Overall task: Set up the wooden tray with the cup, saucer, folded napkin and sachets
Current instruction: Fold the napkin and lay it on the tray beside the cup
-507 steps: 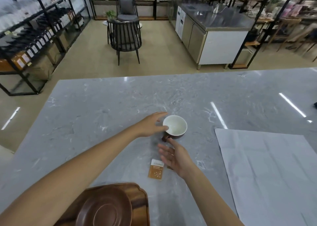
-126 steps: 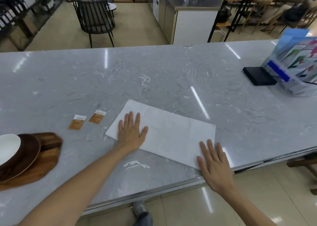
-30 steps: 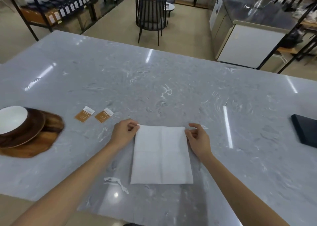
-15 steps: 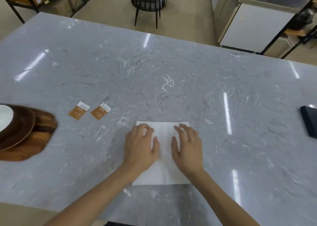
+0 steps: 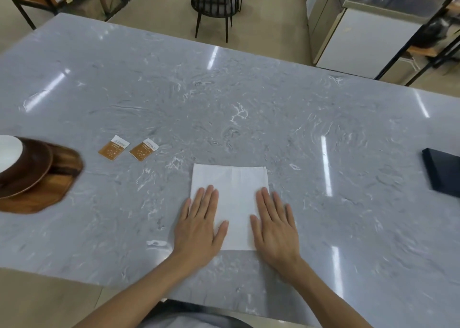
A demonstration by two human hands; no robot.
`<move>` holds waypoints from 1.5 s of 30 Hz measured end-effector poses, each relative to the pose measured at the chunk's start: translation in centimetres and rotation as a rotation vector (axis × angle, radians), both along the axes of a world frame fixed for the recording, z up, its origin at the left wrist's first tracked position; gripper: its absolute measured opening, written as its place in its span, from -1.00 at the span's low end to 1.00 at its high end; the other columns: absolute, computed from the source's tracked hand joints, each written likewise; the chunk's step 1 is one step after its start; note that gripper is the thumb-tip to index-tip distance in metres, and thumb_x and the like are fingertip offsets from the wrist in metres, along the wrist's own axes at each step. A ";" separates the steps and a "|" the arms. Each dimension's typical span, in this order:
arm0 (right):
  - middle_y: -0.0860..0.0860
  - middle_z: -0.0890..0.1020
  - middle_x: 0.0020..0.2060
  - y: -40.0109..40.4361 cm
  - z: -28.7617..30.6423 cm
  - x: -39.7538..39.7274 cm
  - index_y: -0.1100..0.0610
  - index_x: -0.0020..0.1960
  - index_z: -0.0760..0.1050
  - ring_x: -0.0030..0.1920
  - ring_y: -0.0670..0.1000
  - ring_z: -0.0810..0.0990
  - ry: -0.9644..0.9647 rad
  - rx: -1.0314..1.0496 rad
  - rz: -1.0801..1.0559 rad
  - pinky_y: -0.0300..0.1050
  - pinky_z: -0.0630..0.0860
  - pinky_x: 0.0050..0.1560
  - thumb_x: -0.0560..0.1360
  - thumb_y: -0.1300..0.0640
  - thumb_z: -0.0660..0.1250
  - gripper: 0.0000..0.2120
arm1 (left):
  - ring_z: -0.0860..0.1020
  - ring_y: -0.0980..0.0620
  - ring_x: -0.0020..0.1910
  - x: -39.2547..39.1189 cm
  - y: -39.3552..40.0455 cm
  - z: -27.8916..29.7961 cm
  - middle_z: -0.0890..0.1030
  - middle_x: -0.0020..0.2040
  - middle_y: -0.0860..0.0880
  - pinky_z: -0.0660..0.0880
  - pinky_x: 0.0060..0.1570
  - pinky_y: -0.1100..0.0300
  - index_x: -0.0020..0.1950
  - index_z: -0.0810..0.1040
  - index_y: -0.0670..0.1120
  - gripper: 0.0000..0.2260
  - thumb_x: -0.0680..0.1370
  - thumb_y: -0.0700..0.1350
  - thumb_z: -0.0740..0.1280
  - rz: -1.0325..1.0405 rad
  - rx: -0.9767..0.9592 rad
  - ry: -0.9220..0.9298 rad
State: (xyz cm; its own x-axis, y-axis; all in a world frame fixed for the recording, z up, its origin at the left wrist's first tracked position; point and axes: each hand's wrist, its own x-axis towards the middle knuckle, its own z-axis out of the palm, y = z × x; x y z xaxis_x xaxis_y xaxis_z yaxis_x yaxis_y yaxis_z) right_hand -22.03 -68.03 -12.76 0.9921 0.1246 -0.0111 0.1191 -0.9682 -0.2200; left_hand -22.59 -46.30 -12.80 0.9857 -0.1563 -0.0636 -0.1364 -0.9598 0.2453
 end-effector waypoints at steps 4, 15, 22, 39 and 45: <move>-0.12 -0.08 0.64 0.1 0.4 -0.3 -0.04 0.66 -0.15 0.65 -0.03 -0.14 0.023 -0.002 0.015 0.11 -0.07 0.64 0.68 -0.16 -0.12 -0.41 | -0.13 -0.02 0.64 -0.2 0.2 0.3 -0.10 0.66 -0.03 -0.02 0.60 -0.08 0.65 -0.12 -0.11 -0.30 0.63 0.27 -0.09 0.002 0.000 0.011; 0.18 0.52 0.24 -2.6 1.8 -4.4 -0.02 0.46 0.43 0.12 0.22 0.50 -0.118 -0.048 -0.204 0.13 0.49 0.07 0.58 -0.25 0.13 -0.47 | -0.01 -0.14 0.63 -2.6 -1.9 2.5 -0.05 0.67 -0.14 -0.23 0.47 -0.40 0.65 -0.11 -0.10 -0.28 0.59 0.29 -0.18 0.147 0.195 0.137; 0.18 0.32 0.48 -7.3 3.5 3.5 -0.20 0.55 0.25 0.43 0.29 0.30 0.059 -0.190 -0.161 0.27 0.26 0.40 0.59 -0.39 0.09 -0.41 | 0.44 -0.12 0.19 -1.6 -1.6 6.2 0.62 0.03 -0.05 0.31 0.20 -0.09 0.04 0.63 -0.07 -0.54 0.60 0.19 0.04 -0.011 0.214 0.029; 0.03 0.57 -0.04 -7.4 6.0 5.3 0.11 0.31 0.47 -0.04 0.04 0.54 0.402 0.237 -0.146 -0.16 0.40 -0.04 0.57 0.10 0.37 -0.67 | 0.35 -0.12 0.26 19.2 -3.8 8.3 0.56 0.15 -0.08 0.40 0.21 0.08 0.23 0.49 -0.10 -0.65 0.46 -0.15 0.43 -0.499 0.073 0.378; -0.01 0.61 -0.15 -7.4 5.8 6.2 0.10 -0.03 0.57 -0.14 0.00 0.55 0.437 0.348 -0.246 -0.31 0.41 -0.28 0.50 0.15 0.42 -0.93 | 0.33 -0.01 0.14 20.9 -3.0 7.1 0.57 -0.01 0.02 0.45 0.26 -0.04 -0.03 0.54 0.05 -0.84 0.44 -0.05 0.45 -0.513 0.051 0.462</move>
State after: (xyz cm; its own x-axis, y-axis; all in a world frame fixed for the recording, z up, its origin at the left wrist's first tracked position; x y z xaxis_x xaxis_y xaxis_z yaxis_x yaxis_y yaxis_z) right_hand -15.86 -75.46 -6.95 0.9053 -0.0380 -0.4230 -0.2710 -0.8185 -0.5065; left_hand -1.66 -49.28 -5.73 0.6577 -0.5812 -0.4791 -0.4686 -0.8137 0.3439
